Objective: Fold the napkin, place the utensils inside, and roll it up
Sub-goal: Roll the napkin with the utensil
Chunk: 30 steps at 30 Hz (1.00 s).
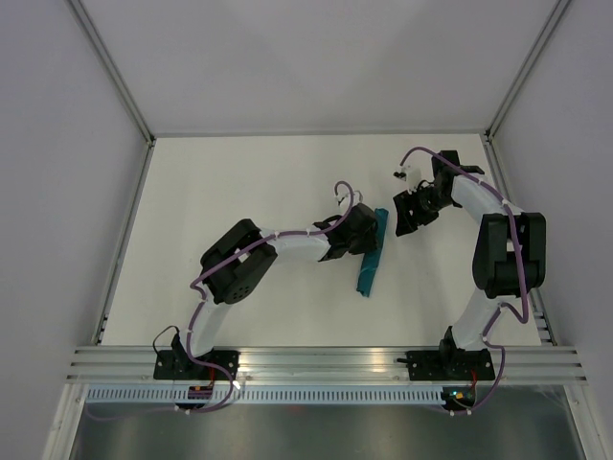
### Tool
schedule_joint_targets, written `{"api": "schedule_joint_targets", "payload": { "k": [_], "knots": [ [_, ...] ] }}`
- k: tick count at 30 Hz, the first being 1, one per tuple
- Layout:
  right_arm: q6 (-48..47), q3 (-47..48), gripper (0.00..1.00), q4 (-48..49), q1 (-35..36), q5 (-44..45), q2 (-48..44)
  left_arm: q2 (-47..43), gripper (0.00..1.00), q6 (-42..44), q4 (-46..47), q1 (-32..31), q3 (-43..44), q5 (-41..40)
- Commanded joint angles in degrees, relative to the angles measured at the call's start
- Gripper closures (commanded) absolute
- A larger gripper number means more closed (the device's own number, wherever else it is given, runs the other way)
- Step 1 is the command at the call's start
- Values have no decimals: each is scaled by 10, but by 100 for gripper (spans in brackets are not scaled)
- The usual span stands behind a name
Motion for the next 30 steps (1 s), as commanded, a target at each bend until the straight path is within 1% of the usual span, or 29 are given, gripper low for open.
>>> {"api": "schedule_joint_targets", "payload": {
  "k": [1, 3, 11, 19, 26, 30],
  "knots": [
    [11, 0, 33, 10, -1, 11, 4, 5, 57, 56, -87, -1, -2, -35],
    [10, -1, 33, 11, -1, 13, 6, 4, 54, 64, -88, -2, 1, -40],
    [10, -3, 33, 13, -2, 15, 7, -15, 50, 103, -85, -13, 10, -69],
    [9, -4, 34, 12, -2, 18, 10, -21, 48, 136, -74, -17, 22, -64],
    [8, -4, 36, 10, -2, 22, 10, -21, 50, 151, -57, -17, 20, -43],
    [5, -6, 37, 11, -1, 26, 10, -32, 48, 162, -53, -17, 18, -46]
  ]
}}
